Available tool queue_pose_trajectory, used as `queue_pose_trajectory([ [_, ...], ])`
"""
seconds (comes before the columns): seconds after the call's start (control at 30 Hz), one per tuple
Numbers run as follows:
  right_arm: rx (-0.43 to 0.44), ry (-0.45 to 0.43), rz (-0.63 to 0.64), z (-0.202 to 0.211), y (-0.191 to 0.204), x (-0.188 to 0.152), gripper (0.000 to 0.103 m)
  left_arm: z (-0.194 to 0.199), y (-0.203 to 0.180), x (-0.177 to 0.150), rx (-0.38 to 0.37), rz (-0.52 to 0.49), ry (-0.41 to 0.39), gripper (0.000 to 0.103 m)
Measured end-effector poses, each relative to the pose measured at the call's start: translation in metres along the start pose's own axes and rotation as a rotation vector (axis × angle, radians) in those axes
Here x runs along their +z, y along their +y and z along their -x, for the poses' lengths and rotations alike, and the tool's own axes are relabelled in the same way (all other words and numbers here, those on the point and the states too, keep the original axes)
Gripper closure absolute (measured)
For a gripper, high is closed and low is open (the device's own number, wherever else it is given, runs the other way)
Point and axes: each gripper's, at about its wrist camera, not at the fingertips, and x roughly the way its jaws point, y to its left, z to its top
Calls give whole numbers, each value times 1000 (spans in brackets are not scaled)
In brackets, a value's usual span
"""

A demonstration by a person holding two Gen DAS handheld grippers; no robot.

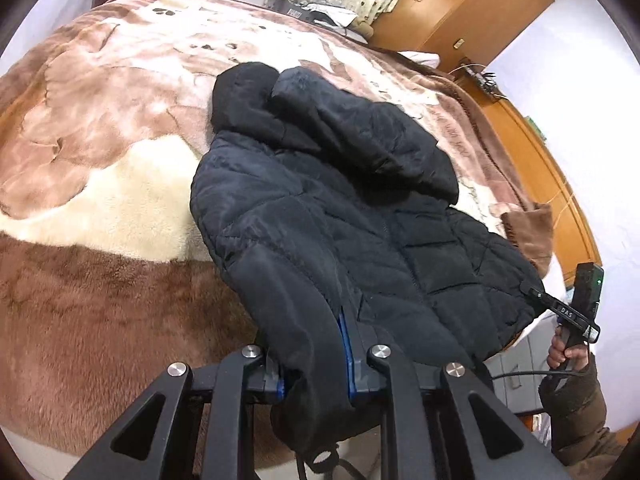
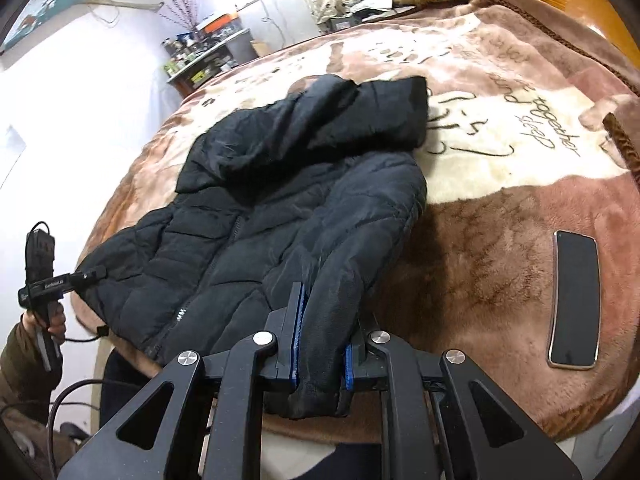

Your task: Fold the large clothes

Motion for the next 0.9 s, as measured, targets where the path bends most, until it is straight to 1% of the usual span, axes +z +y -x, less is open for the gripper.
queue_pose_trajectory([
  [0.1, 24, -12, 6, 14, 6, 0, 87, 16, -8, 0, -12, -8, -20, 83],
  [0.17, 47, -26, -8, 21, 4, 2, 87, 23, -11, 10, -37, 8, -28, 83],
  [0.2, 52, -34, -16, 23, 2, 5, 87, 27, -11, 19, -53, 17, -40, 83],
  [0.27, 57, -46, -30, 22, -2, 17, 87, 28, -12, 31, -49, 25, -52, 83],
  [0.33, 73, -53, -55, 20, -7, 29, 87, 30, -13, 48, -75, 42, -69, 83],
  [0.43, 75, -65, -74, 17, -8, 50, 87, 27, -16, 73, -69, 42, -94, 83],
  [0.53, 78, -74, -80, 15, -9, 69, 87, 22, -10, 96, -102, 99, -100, 83],
  [0.67, 92, -84, -114, 8, -15, 99, 87, 16, 2, 126, -121, 165, -122, 82],
  [0.83, 98, -84, -177, -13, -31, 137, 87, -4, 19, 162, -150, 276, -120, 82],
  [0.9, 80, -79, -183, -23, -35, 152, 87, -14, 23, 178, -151, 296, -121, 82],
])
